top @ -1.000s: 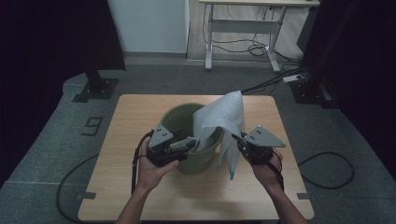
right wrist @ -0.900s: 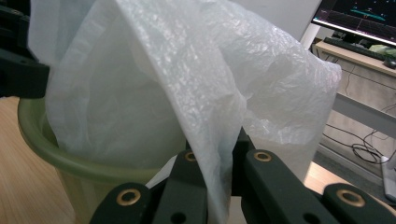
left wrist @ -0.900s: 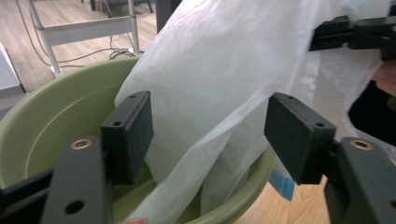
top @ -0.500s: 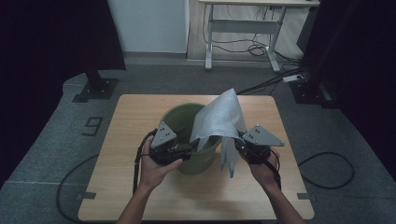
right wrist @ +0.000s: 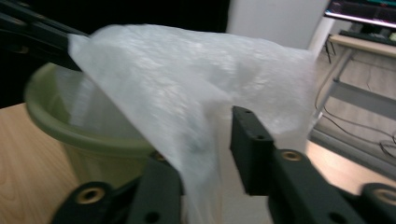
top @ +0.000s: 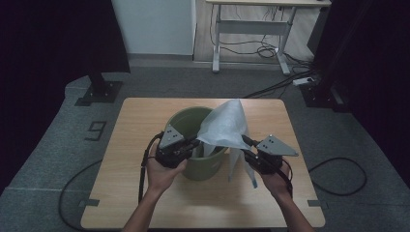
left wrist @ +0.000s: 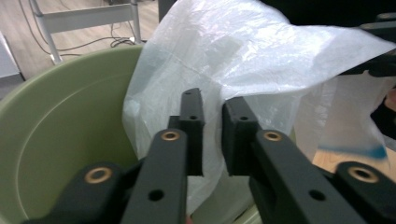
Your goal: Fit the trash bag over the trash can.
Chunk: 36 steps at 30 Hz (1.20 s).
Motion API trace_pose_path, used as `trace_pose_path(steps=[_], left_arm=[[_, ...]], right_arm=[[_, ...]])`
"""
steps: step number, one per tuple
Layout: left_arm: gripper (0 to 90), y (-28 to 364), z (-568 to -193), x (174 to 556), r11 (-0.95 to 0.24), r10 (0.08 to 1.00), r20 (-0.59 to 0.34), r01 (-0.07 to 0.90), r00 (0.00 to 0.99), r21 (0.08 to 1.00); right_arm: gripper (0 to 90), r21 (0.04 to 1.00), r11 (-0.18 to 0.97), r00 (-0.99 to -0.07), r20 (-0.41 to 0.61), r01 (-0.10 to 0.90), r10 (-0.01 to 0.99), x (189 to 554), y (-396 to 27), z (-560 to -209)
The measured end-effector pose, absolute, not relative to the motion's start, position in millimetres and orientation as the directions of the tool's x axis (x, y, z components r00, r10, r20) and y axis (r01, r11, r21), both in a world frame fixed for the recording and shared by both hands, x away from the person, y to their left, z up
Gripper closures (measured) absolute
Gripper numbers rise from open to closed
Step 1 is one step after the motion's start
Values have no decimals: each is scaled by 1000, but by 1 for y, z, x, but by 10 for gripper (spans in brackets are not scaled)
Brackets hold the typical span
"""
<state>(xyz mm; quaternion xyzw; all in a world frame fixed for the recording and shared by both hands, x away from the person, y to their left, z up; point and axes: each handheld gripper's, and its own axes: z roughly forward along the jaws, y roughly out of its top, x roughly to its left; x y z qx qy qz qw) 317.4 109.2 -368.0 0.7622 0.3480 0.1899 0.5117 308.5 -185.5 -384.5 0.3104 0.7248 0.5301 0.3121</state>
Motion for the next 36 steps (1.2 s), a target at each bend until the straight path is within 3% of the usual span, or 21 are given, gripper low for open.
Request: trace_pose_path(steps=[6,12,25,27,31,32,36], left_arm=[[855,113,-371,319,-234,728,-69,342,682,910],[868,130,-377,327,-202,759,-106,387,642,899],[861,135,-377,326,-200,759,-122,408,639,891],[860,135,-377,325,-203,759,-121,409,639,890],[855,139,-376,326,-207,759,-121,414,639,887],[854,139,-376,326,-207,759,-121,414,639,887],[848,143,-378,325,-209,758,-123,417,641,885]], right_arm=[[538,960,223,-591,-84,166,803,308,-192,-401],[491,950,244,-605,-79,195,792,302,-193,-419],[347,955,132,-551,38,266,834,304,-171,-464],[385,956,134,-542,30,261,840,309,-166,-469],[674,965,134,-559,15,225,829,315,-163,-472],[674,965,134,-559,15,225,829,315,-163,-472],[870,976,154,-557,-41,156,830,312,-171,-462]])
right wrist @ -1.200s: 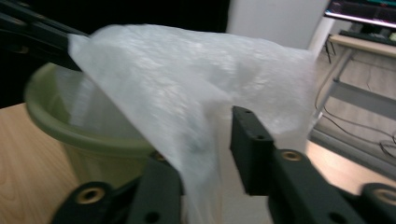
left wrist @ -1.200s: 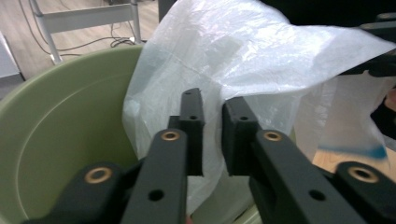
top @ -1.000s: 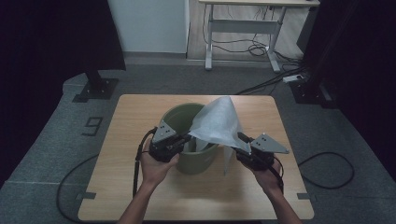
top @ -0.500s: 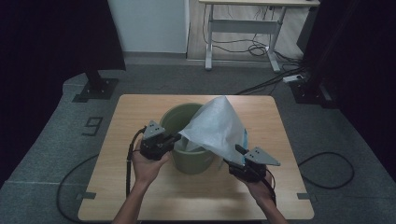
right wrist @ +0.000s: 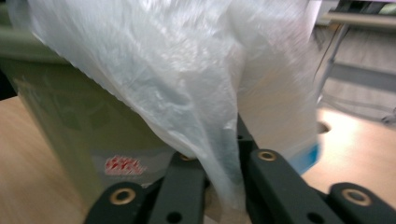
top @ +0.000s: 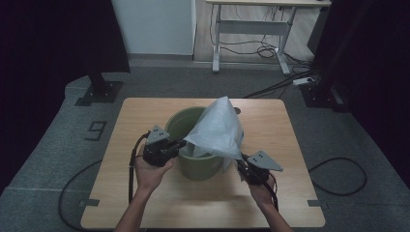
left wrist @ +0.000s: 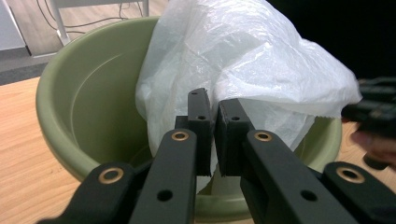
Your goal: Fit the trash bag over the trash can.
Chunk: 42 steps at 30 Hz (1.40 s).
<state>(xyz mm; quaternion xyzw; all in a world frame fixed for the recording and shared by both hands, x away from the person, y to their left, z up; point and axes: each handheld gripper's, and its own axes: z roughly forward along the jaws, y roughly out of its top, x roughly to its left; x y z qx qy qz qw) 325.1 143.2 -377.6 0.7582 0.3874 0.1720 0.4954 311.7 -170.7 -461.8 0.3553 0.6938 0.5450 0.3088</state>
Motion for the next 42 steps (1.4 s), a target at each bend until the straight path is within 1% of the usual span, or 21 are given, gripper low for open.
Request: trace_pose_path(steps=[2,4,7,8,9,11,12,13,17,18,19,23,26,29,32,35,37,38,40,41,42], left_arm=[[842,144,-378,325,-206,757,-126,416,641,886],[833,146,-379,325,-201,756,-131,417,642,886],[803,146,-380,325,-193,755,-139,420,641,887],[785,146,-380,325,-193,755,-139,420,641,887],[750,146,-380,324,-183,746,-144,408,651,894],[673,145,-378,323,-182,752,-135,400,645,898],[620,145,-378,323,-182,752,-135,400,645,898],[570,143,-377,322,-187,754,-129,398,644,898],[434,138,-369,316,-183,751,-108,362,651,914],[434,137,-366,315,-176,750,-103,348,653,921],[393,133,-362,312,-173,749,-90,326,656,929],[351,126,-358,310,-199,733,-64,303,677,932],[345,123,-357,311,-203,737,-56,300,674,932],[350,122,-357,315,-198,742,-61,306,668,931],[385,119,-359,319,-203,746,-56,307,664,930],[514,117,-360,318,-210,744,-44,295,667,932],[634,116,-361,317,-213,729,-43,285,683,935],[732,116,-361,316,-211,706,-51,278,707,937],[820,117,-361,315,-210,700,-46,267,713,940],[862,118,-360,312,-207,694,-31,240,719,948],[891,118,-360,312,-207,694,-31,240,719,948]], right_arm=[[876,978,154,-552,-50,143,832,310,-173,-458],[879,979,171,-539,-83,115,838,306,-181,-446],[880,974,214,-533,-139,80,835,301,-184,-431],[880,974,214,-533,-139,80,835,301,-184,-431],[881,971,233,-529,-171,53,831,299,-185,-420],[882,969,245,-532,-189,36,825,298,-185,-408],[882,969,245,-532,-189,36,825,298,-185,-408],[882,968,250,-533,-201,20,822,298,-184,-398],[882,969,246,-549,-193,23,813,299,-181,-383],[882,966,256,-551,-202,23,809,299,-178,-379],[882,961,274,-562,-212,27,800,299,-173,-373],[882,956,292,-573,-223,30,788,302,-164,-366],[883,952,306,-578,-233,31,782,303,-160,-365],[883,949,313,-587,-230,42,776,306,-155,-367],[883,948,316,-601,-227,44,766,309,-152,-370],[882,950,308,-625,-214,45,751,311,-147,-375],[882,950,307,-634,-209,48,745,313,-145,-379],[881,953,298,-646,-197,49,738,313,-144,-380],[880,954,295,-648,-193,51,737,313,-144,-381],[828,959,281,-653,-184,46,734,312,-145,-382],[828,959,281,-653,-184,46,734,312,-145,-382]])
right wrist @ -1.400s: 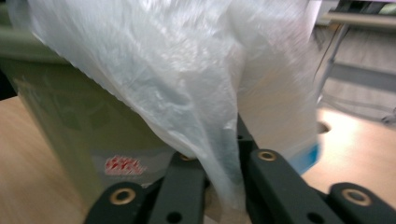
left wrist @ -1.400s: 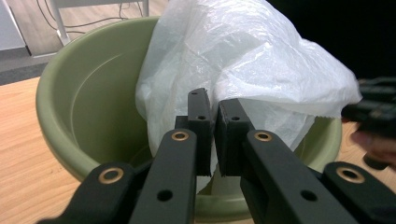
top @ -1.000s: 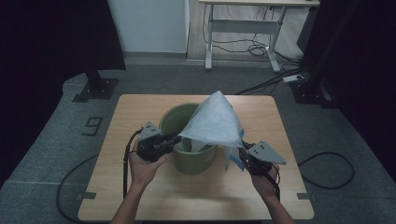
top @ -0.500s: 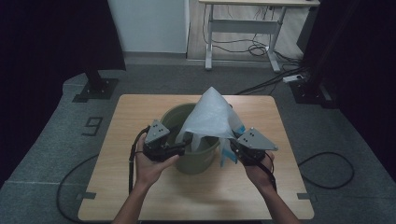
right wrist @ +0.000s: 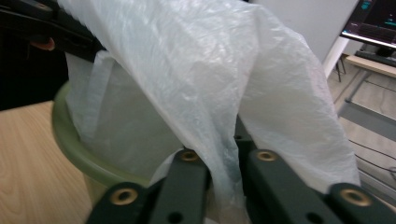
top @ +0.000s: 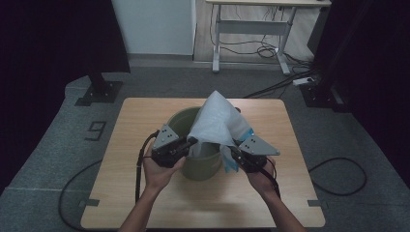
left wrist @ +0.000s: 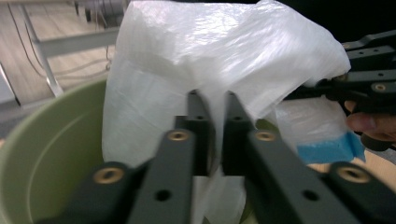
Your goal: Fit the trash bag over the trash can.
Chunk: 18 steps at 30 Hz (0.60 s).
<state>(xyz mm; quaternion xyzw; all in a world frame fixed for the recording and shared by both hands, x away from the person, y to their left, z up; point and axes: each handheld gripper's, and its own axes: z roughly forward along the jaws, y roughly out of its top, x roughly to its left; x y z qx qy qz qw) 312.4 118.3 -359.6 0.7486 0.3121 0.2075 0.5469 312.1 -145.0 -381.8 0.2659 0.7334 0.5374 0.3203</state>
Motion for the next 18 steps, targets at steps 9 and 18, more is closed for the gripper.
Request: trace_pose_path(steps=[9,18], left_arm=[[895,147,-367,320,-144,763,-78,287,641,947],[895,161,-371,330,-103,786,-141,352,602,930]], right_arm=[[400,985,170,-685,-131,-10,716,293,-161,-399],[346,983,182,-695,-126,6,707,284,-175,-413]])
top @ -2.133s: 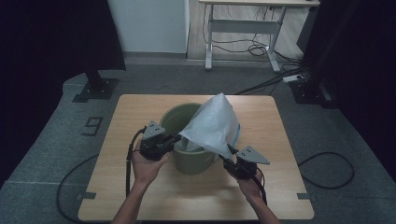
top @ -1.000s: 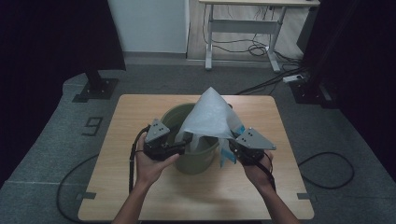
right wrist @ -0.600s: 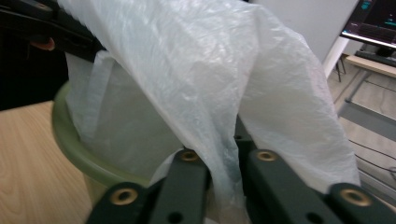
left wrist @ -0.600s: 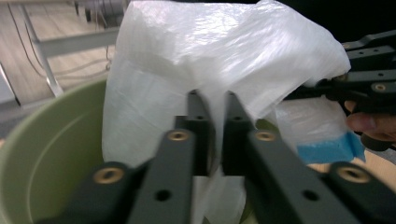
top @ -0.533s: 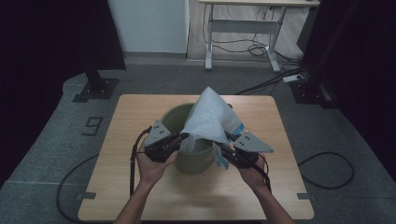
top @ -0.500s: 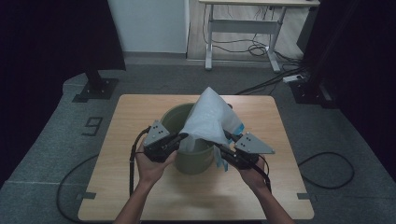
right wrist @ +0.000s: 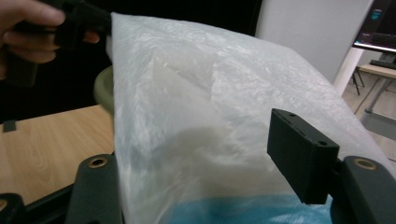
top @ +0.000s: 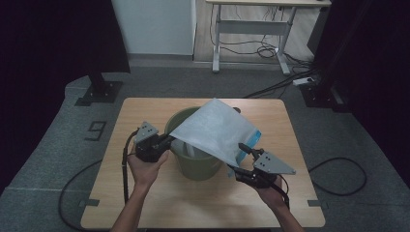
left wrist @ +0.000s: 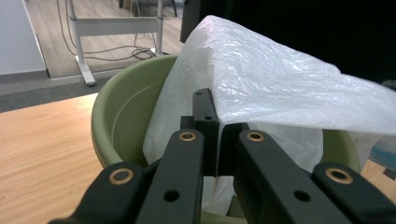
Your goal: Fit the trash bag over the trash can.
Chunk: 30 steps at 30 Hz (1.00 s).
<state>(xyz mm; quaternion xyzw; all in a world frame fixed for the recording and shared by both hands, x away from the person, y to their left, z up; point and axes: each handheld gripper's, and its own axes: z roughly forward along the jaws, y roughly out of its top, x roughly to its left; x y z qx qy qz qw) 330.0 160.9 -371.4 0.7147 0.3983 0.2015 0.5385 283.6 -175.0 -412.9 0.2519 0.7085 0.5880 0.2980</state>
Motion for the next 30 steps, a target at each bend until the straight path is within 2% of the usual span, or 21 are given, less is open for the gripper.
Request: trace_pose_path(steps=[6,10,16,30], left_arm=[[895,165,-369,333,-89,798,-151,362,584,928],[895,178,-368,336,-36,800,-197,373,566,927],[895,188,-367,339,-21,811,-209,384,547,923],[894,198,-370,355,-6,820,-236,419,522,908]], right_arm=[[318,982,187,-719,-125,7,684,280,-182,-421],[316,983,182,-716,-109,25,690,280,-192,-423],[314,975,205,-668,-96,86,738,292,-207,-435],[298,976,160,-567,-47,150,822,322,-228,-453]])
